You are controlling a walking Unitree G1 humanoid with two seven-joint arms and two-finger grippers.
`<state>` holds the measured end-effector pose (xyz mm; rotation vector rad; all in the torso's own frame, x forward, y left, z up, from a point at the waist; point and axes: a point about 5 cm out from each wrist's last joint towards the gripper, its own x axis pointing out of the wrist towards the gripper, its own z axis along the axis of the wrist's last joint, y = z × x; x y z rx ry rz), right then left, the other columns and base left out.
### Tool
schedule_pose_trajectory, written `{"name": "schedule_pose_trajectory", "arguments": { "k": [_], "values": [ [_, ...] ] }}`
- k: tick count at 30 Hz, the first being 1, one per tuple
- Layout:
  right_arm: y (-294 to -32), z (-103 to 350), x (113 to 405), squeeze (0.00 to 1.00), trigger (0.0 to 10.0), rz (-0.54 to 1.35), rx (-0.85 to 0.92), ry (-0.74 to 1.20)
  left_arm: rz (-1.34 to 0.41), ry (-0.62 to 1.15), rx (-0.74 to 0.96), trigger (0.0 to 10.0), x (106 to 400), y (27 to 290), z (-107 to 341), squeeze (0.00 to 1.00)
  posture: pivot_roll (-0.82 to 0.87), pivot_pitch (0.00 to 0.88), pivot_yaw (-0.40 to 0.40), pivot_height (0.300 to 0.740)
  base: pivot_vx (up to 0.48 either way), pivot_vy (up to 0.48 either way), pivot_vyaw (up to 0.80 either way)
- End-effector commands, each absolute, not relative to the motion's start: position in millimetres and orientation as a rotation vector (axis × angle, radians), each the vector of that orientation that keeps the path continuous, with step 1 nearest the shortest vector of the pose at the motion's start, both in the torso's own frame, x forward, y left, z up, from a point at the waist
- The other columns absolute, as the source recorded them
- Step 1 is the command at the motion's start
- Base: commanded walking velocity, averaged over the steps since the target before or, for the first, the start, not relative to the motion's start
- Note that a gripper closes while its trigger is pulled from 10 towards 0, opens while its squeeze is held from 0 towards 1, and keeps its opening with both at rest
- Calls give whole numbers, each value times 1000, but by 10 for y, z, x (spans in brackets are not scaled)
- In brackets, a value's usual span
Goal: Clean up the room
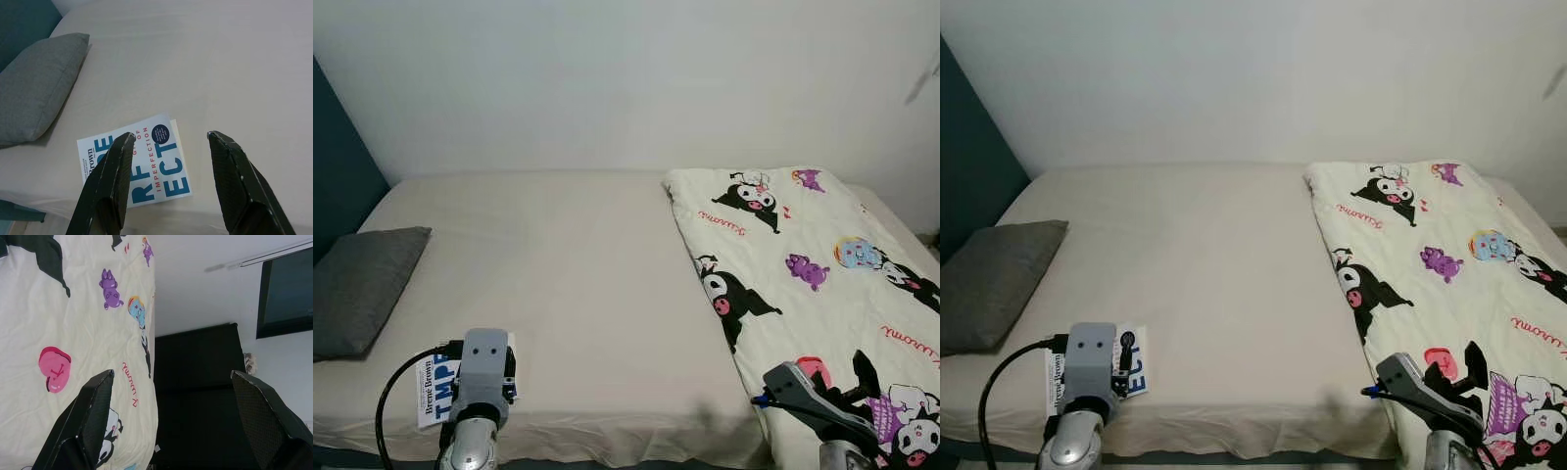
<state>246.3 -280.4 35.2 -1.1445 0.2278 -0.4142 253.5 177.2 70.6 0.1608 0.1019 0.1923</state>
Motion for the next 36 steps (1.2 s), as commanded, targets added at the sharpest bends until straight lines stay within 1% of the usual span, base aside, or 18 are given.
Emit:
{"name": "schedule_pose_trajectory", "arguments": {
  "k": [1,36],
  "values": [
    [-2808,300,2415,0,10000,-408,-1148,247,198,120,171,10000,2513,1792,675,0,-20,193,-1,740,0,0,0],
    [-2815,295,2409,0,10000,-408,-1147,249,189,120,172,10000,2518,1785,672,0,-19,188,4,740,0,0,0]
  ]
}}
